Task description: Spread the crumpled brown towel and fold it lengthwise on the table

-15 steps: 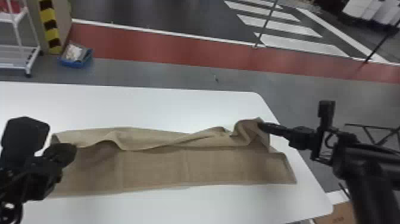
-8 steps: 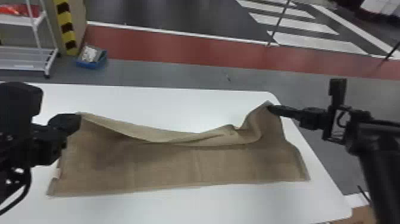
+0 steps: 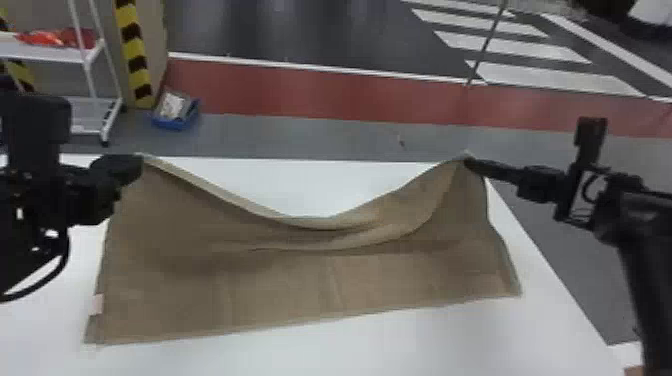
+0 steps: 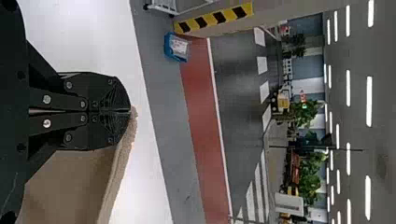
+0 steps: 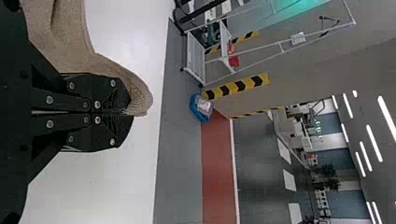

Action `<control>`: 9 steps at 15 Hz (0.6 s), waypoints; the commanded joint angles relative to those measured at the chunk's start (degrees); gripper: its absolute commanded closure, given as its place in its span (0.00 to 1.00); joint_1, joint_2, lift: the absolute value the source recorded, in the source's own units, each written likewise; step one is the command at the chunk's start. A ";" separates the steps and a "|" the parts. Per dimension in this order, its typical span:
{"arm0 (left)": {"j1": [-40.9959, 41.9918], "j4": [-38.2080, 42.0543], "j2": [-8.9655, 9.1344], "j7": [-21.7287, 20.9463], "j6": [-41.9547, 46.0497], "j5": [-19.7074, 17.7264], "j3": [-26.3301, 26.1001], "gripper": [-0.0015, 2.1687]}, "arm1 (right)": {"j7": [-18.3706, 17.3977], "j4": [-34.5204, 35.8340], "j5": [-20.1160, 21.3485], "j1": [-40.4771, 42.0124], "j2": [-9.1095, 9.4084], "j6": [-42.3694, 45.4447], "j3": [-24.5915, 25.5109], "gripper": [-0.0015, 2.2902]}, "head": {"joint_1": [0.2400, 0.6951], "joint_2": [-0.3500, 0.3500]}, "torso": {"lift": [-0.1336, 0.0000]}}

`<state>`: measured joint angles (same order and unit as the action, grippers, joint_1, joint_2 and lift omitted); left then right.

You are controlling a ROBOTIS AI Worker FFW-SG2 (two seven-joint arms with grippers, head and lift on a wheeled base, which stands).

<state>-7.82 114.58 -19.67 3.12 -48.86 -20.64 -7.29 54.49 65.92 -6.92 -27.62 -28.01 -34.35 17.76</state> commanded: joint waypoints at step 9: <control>-26.81 -26.42 -0.72 -1.98 6.71 -6.34 0.61 0.66 | -4.48 -24.79 0.95 -22.48 1.38 25.95 -2.38 0.53 | 0.44 0.29 | 0.08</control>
<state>-32.44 89.72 -20.11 1.21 -42.46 -25.96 -6.68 50.09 42.98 -6.23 -48.02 -26.50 -11.41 15.48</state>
